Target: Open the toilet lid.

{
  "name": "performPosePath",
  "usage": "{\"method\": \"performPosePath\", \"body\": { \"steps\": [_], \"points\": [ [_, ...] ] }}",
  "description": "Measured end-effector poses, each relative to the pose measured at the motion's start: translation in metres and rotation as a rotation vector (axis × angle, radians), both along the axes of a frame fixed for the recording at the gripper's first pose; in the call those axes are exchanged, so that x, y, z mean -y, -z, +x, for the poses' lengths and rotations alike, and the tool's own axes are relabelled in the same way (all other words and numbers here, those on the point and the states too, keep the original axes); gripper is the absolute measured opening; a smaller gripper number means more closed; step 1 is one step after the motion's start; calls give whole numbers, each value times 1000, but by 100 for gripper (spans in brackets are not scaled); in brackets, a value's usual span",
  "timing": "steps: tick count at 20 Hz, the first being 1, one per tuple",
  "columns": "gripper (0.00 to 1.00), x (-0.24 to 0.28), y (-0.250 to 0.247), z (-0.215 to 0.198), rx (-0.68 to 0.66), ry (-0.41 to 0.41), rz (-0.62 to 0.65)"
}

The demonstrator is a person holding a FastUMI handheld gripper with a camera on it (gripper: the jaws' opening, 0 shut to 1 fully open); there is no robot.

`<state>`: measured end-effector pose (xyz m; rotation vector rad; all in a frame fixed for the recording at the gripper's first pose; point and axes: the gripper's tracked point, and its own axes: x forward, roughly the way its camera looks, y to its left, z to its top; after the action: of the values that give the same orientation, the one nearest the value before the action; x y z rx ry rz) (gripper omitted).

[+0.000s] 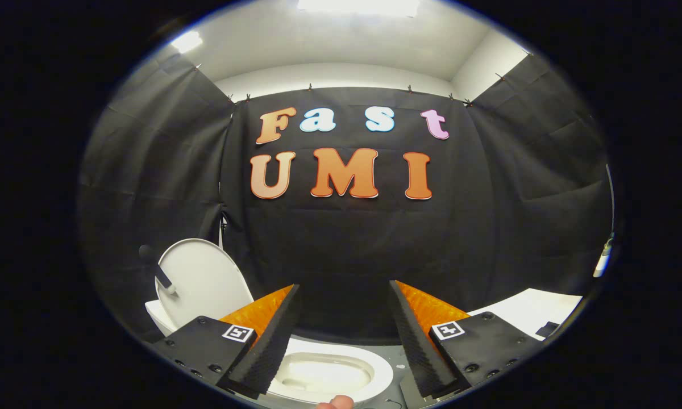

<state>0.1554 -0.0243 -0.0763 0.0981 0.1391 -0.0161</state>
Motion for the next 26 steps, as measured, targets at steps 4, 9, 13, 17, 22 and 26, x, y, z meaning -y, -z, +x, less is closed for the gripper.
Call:
{"method": "performPosePath", "body": {
  "steps": [4, 9, 13, 17, 22, 26],
  "points": [
    [98, 24, 4, -10, -8, 18, -40],
    [98, 27, 7, -13, -15, 30, -19],
    [98, 21, 7, -16, -17, 25, -20],
    [98, 19, 7, -23, -25, 42, 7],
    [98, 15, -1, -26, 3, 41, 12],
    [98, 16, 2, -27, -5, 43, 10]
  ]
}}
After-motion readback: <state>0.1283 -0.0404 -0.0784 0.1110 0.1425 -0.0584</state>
